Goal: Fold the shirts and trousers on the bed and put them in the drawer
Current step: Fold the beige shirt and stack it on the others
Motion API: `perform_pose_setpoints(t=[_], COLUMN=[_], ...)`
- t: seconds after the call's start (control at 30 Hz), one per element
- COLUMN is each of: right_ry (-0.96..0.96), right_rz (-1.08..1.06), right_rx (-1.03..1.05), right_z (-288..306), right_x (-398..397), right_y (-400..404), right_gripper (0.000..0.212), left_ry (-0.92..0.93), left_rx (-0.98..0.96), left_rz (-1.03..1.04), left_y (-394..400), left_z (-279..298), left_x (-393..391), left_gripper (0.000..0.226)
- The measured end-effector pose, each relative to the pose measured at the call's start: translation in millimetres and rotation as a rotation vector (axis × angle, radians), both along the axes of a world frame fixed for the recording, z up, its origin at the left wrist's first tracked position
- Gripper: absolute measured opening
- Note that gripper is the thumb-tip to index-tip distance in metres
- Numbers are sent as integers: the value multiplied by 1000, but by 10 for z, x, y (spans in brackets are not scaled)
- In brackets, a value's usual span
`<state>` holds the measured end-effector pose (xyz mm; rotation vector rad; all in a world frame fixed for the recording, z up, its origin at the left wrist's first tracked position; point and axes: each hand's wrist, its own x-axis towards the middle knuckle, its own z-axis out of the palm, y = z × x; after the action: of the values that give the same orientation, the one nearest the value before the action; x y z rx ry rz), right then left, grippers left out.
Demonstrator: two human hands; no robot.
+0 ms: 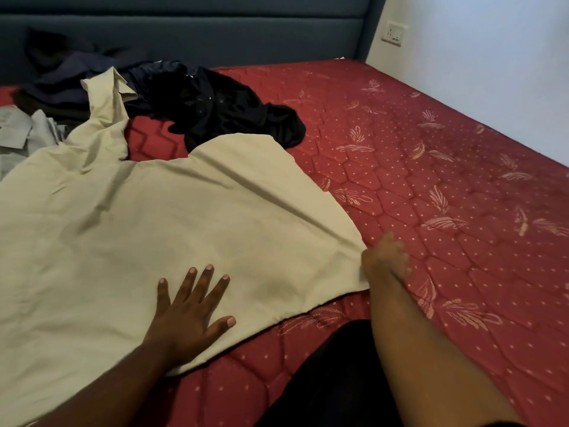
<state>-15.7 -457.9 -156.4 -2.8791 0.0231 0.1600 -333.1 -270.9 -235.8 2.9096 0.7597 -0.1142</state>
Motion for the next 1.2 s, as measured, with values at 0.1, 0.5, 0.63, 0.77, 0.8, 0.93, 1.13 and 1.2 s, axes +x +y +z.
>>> perform_pose_setpoints(t=[0.1, 0.5, 0.63, 0.77, 0.8, 0.93, 1.13, 1.2], right_ry=[-235, -53, 72, -203, -229, -195, -192, -238], right_rz=[497, 896, 1311, 636, 703, 979, 1123, 1095], right_rx=[187, -199, -58, 129, 165, 358, 115, 18], right_z=[72, -350, -513, -355, -294, -140, 53, 145], right_x=[-324, 106, -23, 652, 685, 645, 905, 995], right_y=[422, 549, 1009, 1269, 1523, 2498, 3590, 3791], right_gripper=[40, 85, 89, 68, 56, 37, 74, 43], left_ry=[-37, 2, -137, -227, -245, -364, -392, -278], left_rx=[17, 8, 43, -3, -4, -73, -117, -178], left_rz=[-19, 21, 108, 212, 214, 344, 454, 517], left_y=[-28, -2, 457, 1115, 1347, 2317, 3284, 3504], left_z=[98, 43, 136, 284, 313, 269, 292, 310], left_x=[230, 576, 801, 946, 1017, 1230, 1190, 1139], left_gripper=[78, 69, 56, 47, 47, 33, 64, 59])
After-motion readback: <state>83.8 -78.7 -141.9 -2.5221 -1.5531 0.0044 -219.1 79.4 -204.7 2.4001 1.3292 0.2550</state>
